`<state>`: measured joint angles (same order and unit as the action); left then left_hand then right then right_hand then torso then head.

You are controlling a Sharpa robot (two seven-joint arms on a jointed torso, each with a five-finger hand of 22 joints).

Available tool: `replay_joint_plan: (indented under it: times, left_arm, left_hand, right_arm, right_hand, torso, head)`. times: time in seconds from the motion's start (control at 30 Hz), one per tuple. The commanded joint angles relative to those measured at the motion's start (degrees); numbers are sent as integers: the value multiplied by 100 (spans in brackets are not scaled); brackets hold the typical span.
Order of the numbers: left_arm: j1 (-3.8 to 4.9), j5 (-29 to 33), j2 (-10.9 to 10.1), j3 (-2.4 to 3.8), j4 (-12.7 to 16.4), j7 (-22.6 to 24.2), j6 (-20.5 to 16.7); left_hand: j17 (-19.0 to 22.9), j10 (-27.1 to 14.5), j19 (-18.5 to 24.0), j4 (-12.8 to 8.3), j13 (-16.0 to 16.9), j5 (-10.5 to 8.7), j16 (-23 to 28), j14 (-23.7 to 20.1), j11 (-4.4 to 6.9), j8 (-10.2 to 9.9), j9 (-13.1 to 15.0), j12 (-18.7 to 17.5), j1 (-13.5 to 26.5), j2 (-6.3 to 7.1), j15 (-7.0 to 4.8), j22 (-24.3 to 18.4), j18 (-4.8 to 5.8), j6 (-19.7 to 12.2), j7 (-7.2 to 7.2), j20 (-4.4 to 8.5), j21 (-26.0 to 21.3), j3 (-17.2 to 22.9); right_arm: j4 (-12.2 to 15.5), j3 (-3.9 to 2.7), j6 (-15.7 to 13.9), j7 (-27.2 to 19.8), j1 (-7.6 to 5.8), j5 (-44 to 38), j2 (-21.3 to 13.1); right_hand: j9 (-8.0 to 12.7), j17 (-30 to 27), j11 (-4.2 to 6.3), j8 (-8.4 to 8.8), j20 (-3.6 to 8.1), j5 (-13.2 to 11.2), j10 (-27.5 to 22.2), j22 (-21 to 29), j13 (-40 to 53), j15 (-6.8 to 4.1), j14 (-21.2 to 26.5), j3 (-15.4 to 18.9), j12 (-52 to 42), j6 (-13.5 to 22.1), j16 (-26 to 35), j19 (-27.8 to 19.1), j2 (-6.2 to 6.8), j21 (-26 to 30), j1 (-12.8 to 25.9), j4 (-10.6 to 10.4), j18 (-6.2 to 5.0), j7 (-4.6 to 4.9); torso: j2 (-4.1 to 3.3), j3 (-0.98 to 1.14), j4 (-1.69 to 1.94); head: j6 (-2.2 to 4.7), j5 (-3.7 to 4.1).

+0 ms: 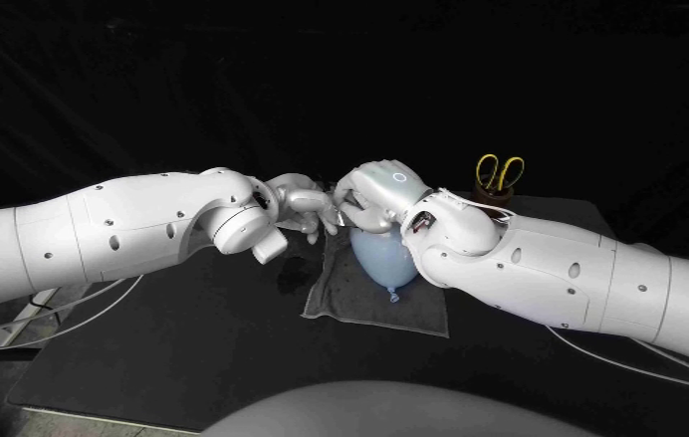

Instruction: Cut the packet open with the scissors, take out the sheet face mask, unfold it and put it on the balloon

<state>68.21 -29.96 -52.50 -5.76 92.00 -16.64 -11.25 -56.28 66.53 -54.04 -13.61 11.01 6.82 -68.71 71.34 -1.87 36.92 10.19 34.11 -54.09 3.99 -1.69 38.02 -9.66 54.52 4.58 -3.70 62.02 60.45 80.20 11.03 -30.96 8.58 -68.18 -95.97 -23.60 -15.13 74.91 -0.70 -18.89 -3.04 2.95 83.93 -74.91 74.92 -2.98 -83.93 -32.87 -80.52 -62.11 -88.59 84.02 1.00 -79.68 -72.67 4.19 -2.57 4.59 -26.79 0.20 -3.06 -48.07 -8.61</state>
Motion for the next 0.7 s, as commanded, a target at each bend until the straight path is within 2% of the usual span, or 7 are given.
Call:
replay_joint_plan:
  times: [0.03, 0.3, 0.5, 0.57, 0.6, 0.67, 0.7]
  left_arm:
    - [7, 85, 4, 8, 6, 67, 53]
    - [7, 123, -12, 8, -10, 70, 42]
    - [7, 144, -26, 8, -27, 76, 42]
    - [7, 147, -19, 8, -33, 79, 48]
    - [7, 148, -16, 8, -34, 80, 50]
    - [7, 149, -10, 7, -35, 81, 55]
    - [7, 150, -7, 7, -35, 82, 57]
  left_hand:
    - [6, 14, 41, -5, 7, 17, 26, -40, 0, 57, 118, -18, -6, -78, 2, 10, -96, 139, 112, -3, 40, 21]
    - [9, 13, 42, -6, 7, 17, 28, -43, 0, 57, 117, -19, -6, -79, 2, 11, -96, 138, 112, -3, 41, 21]
    - [9, 13, 42, -6, 7, 17, 28, -43, 0, 57, 117, -19, -6, -79, 2, 11, -96, 138, 112, -3, 41, 21]
    - [9, 13, 42, -6, 7, 17, 28, -43, 0, 57, 117, -19, -6, -79, 2, 11, -96, 138, 112, -3, 41, 21]
    - [9, 13, 42, -6, 7, 17, 28, -43, 0, 57, 117, -19, -6, -79, 2, 11, -96, 138, 112, -3, 41, 21]
    - [9, 13, 42, -6, 7, 17, 28, -43, 0, 57, 117, -19, -6, -79, 2, 11, -96, 138, 112, -3, 41, 21]
    - [9, 13, 42, -6, 7, 17, 28, -43, 0, 57, 117, -19, -6, -79, 2, 11, -96, 138, 112, -3, 41, 21]
  right_arm:
    - [19, -1, 12, -94, 1, 86, -35]
    - [198, 0, 108, 45, 3, 50, -232]
    - [430, 0, 127, 152, 1, 66, -442]
    - [433, 0, 89, 184, -2, 131, -447]
    - [426, 0, 63, 204, -4, 162, -437]
    - [409, 0, 44, 237, -6, 202, -409]
    - [398, 0, 48, 253, -7, 223, -389]
  right_hand:
    - [-315, 1281, 54, -161, 40, -17, 63, -1203, 856, -55, -552, -49, -47, 63, -13, 232, -88, 16, 24, 16, 27, -6]
    - [-909, 1281, 59, -592, 50, -16, 154, -1214, 978, -61, -553, -210, -197, 368, -12, 248, -101, -19, 119, 76, 36, -10]
    - [-1021, 1268, 57, -651, 51, -17, 84, -1204, 901, -60, -549, -256, -81, 449, -3, 236, -91, 15, 154, 73, 29, -7]
    - [-1035, 1254, 31, -574, 48, -15, -51, -1184, 751, -46, -544, -334, 141, 654, 6, 210, -91, 83, 168, 51, 15, 37]
    - [-965, 1249, -58, -356, 24, -20, -151, -1154, 650, 5, -542, -345, 294, 1023, 9, 172, -39, 186, 227, 9, -2, 138]
    - [-884, 1232, -148, -154, -25, -16, -219, -1132, 596, 91, -538, -253, 378, 1284, 19, 142, 116, 262, 361, -72, -11, 254]
    - [-797, 1196, -269, 41, -84, -30, -316, -1107, 515, 192, -528, -60, 500, 1509, 41, 111, 358, 346, 580, -195, -19, 405]
  torso:
    - [-2, 3, 0]
    - [-6, 3, 7]
    - [8, -5, -13]
    - [10, -2, -8]
    - [12, 0, -9]
    - [5, 5, 3]
    - [3, 7, 5]
  head:
    - [0, 2]
    - [-11, 10]
    - [-26, -12]
    - [-26, -7]
    - [-23, -5]
    - [-16, 4]
    - [-11, 9]
